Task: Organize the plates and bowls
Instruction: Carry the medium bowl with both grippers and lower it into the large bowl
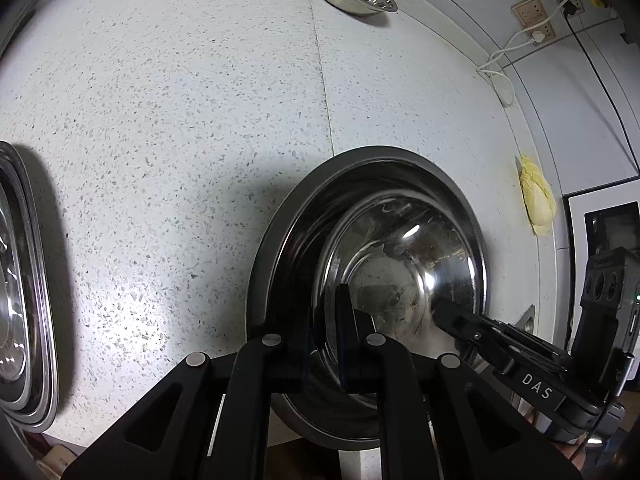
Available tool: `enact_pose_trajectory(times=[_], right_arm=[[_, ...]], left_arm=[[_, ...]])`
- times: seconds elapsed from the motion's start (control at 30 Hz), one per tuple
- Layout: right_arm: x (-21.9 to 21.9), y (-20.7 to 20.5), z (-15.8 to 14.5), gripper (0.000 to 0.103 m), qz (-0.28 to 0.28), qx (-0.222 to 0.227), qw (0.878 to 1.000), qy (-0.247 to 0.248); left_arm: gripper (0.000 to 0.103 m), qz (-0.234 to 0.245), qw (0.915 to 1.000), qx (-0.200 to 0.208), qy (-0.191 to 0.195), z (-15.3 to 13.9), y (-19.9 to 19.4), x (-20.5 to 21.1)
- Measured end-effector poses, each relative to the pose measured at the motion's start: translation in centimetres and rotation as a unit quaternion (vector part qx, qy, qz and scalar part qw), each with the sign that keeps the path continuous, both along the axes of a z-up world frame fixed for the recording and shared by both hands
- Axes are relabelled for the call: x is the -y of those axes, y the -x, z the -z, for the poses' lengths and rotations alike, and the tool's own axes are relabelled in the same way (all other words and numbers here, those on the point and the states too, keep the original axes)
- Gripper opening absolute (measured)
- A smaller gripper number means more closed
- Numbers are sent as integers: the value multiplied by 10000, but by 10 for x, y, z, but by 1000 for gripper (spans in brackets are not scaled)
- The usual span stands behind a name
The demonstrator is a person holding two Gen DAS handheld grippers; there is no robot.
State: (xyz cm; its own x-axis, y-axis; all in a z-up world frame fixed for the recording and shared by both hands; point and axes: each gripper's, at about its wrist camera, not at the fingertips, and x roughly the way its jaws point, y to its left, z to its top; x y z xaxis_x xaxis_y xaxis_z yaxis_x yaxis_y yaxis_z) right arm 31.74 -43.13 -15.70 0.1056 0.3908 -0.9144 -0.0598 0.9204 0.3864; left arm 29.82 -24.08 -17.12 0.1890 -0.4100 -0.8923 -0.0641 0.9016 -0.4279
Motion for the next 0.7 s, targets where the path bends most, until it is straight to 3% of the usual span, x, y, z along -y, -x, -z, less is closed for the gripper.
enact_pose_trajectory(times=[0.47, 0.7], right_arm=[[-3, 0, -11, 12, -111, 248, 9992, 294], [2, 0, -15, 14, -88, 359, 9983, 453]], left_arm=[[10, 46, 9999, 91, -23, -5, 5, -4], [18, 59, 9998, 208, 9, -14, 6, -7]])
